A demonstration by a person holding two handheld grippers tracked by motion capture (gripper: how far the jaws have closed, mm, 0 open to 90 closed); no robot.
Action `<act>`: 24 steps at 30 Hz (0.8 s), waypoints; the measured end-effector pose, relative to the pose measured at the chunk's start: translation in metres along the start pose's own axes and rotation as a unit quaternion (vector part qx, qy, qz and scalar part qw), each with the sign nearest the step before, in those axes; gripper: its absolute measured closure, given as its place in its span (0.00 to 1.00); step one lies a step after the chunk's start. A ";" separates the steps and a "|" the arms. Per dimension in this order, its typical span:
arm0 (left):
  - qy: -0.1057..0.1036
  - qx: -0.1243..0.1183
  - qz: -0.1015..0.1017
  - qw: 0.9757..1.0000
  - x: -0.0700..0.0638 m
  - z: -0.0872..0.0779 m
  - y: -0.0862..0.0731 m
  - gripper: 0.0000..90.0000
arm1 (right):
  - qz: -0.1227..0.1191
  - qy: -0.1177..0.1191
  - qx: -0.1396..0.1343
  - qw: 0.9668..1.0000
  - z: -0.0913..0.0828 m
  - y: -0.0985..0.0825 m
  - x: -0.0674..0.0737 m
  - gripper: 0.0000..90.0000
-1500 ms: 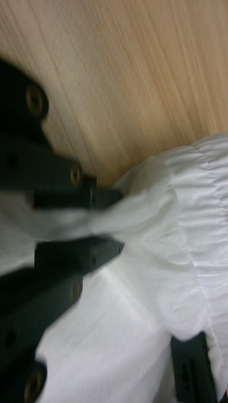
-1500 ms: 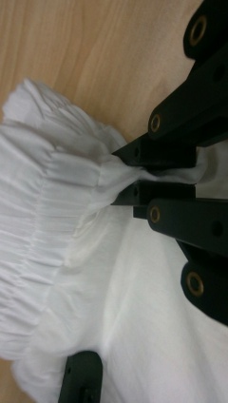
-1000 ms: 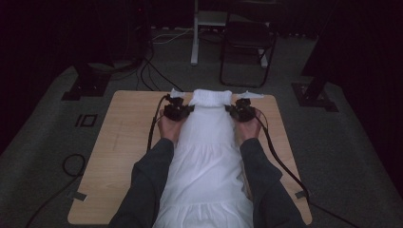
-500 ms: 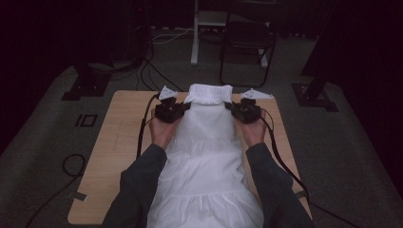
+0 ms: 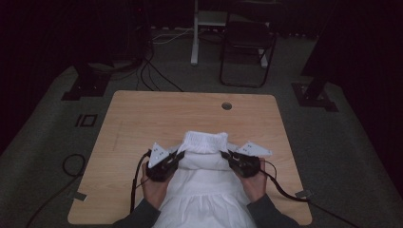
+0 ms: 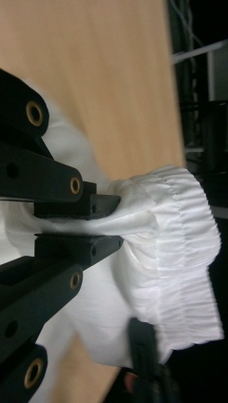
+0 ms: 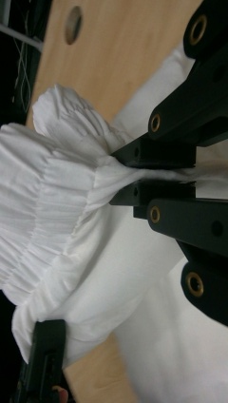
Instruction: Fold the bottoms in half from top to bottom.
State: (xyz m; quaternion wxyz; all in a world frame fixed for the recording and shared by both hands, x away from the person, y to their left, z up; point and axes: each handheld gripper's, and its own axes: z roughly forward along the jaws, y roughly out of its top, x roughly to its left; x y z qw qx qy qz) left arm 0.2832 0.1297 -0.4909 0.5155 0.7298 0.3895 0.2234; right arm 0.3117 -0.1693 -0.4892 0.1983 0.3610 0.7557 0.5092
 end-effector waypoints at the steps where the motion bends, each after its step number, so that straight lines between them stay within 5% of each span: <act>1: -0.001 0.005 -0.001 1.000 -0.002 -0.001 -0.006 0.93 | -0.002 -0.002 0.002 1.000 -0.002 -0.007 0.004 0.93; 8: 0.003 0.066 0.003 0.998 -0.010 0.006 -0.037 0.92 | -0.018 0.000 0.046 0.999 -0.003 -0.041 0.016 0.93; 11: 0.009 0.097 0.005 0.995 -0.009 0.020 -0.051 0.92 | -0.018 0.001 0.088 0.996 0.008 -0.063 0.016 0.92; 17: 0.021 0.130 0.010 0.991 0.000 0.045 -0.054 0.92 | -0.017 0.000 0.122 0.992 0.026 -0.070 0.008 0.91; 24: 0.028 0.152 0.008 0.988 0.017 0.073 -0.040 0.91 | -0.018 -0.016 0.127 0.992 0.046 -0.061 -0.006 0.91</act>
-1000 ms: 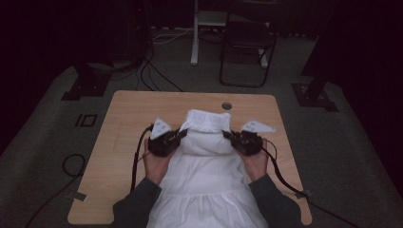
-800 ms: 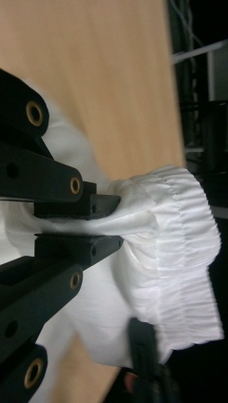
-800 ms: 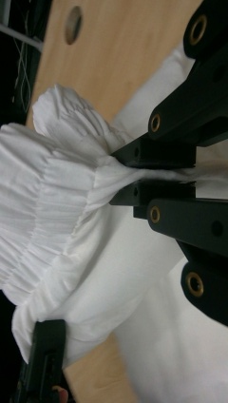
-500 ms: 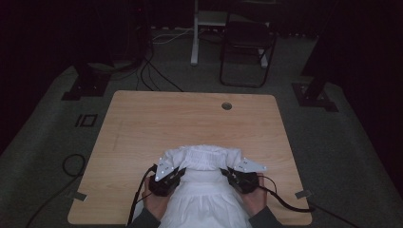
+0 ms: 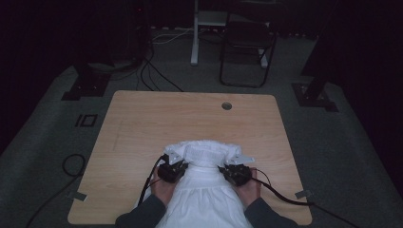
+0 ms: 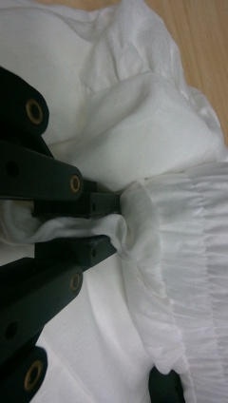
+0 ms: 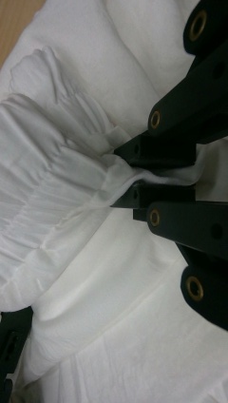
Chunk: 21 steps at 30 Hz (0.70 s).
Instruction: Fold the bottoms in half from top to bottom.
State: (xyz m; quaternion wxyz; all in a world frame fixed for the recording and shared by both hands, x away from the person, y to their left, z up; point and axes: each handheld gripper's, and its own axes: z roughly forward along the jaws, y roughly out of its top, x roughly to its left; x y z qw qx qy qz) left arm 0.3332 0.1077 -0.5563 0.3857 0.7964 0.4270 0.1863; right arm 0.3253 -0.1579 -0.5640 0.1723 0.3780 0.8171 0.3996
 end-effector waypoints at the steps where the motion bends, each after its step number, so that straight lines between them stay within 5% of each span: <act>1: 0.000 0.003 -0.001 1.000 0.003 0.004 0.004 0.92 | 0.001 -0.002 0.001 1.000 0.003 0.003 -0.003 0.91; 21: 0.018 0.000 -0.011 1.000 0.061 0.073 0.069 0.92 | 0.041 -0.059 0.014 0.997 0.067 0.065 -0.064 0.91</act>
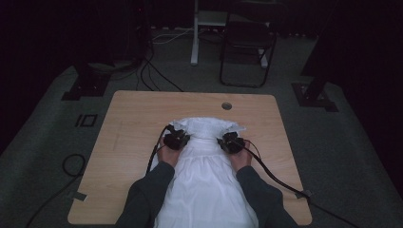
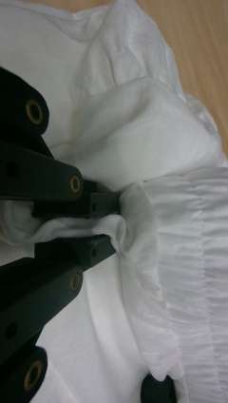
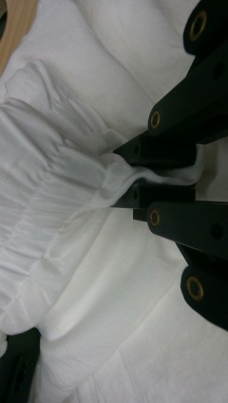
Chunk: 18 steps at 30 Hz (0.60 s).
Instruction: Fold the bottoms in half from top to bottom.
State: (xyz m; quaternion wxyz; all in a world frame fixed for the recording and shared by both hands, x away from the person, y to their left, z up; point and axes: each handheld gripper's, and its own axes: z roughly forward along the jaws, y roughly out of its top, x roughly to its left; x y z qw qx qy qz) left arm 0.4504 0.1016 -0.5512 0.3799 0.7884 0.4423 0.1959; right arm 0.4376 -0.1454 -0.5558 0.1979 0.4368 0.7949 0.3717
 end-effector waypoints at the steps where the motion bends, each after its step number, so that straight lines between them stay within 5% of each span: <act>1: 0.002 0.002 0.000 1.000 0.002 0.002 0.003 0.92 | 0.003 -0.002 0.002 1.000 0.003 0.003 -0.002 0.91; 12: 0.025 0.036 -0.028 0.999 0.010 0.023 0.030 0.92 | 0.030 -0.027 0.012 0.999 0.026 0.028 -0.017 0.91; 18: 0.004 0.030 -0.033 0.999 0.015 0.017 0.031 0.95 | 0.033 -0.022 0.013 0.999 0.029 0.033 -0.020 0.91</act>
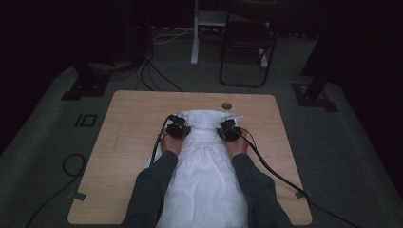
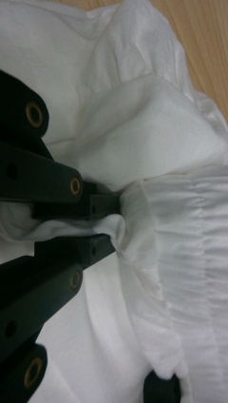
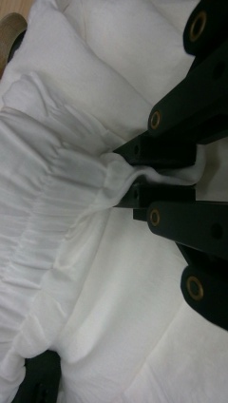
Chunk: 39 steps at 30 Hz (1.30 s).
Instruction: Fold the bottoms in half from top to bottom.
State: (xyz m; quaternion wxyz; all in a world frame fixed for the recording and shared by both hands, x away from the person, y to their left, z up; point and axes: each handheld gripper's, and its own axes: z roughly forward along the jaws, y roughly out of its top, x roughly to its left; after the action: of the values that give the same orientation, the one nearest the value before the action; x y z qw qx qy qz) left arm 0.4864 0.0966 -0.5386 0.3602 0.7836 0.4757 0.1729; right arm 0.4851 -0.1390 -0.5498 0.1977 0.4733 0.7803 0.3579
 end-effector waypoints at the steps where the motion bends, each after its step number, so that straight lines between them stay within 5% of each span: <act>1: -0.007 -0.005 0.000 1.000 0.001 -0.004 0.001 0.95 | -0.002 0.003 -0.002 1.000 -0.002 0.000 0.000 0.92; 7: -0.048 -0.068 -0.004 0.997 0.006 -0.049 0.015 0.97 | -0.008 0.034 -0.050 0.998 -0.036 0.014 -0.006 0.92; 13: -0.081 -0.119 0.018 0.989 -0.014 -0.109 0.017 0.97 | -0.029 0.060 -0.107 0.992 -0.092 0.031 -0.004 0.93; 19: -0.111 -0.143 0.043 0.983 -0.039 -0.158 0.000 0.97 | -0.051 0.082 -0.137 0.986 -0.140 0.020 0.009 0.94; 23: -0.130 -0.134 0.043 0.982 -0.050 -0.178 -0.028 0.96 | -0.072 0.104 -0.140 0.982 -0.165 0.000 0.022 0.94; 26: -0.136 -0.099 0.046 0.985 -0.056 -0.175 -0.056 0.96 | -0.096 0.113 -0.113 0.982 -0.170 -0.024 0.034 0.94; 28: -0.135 -0.062 0.046 0.988 -0.060 -0.165 -0.077 0.95 | -0.102 0.118 -0.089 0.984 -0.165 -0.043 0.040 0.94; 32: -0.132 -0.002 0.040 0.991 -0.059 -0.137 -0.108 0.95 | -0.103 0.126 -0.038 0.986 -0.147 -0.075 0.048 0.93; 35: -0.118 0.029 0.048 0.991 -0.056 -0.118 -0.118 0.95 | -0.101 0.127 -0.004 0.987 -0.130 -0.091 0.052 0.93; 39: -0.112 0.040 0.051 0.992 -0.046 -0.101 -0.114 0.95 | -0.099 0.122 0.021 0.987 -0.113 -0.097 0.056 0.93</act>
State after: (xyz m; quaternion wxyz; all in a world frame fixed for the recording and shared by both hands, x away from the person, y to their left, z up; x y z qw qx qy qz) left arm 0.3310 0.1304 -0.5498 0.3709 0.8348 0.3983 0.0829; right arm 0.3278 -0.1601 -0.5451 0.1253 0.3509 0.8487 0.3754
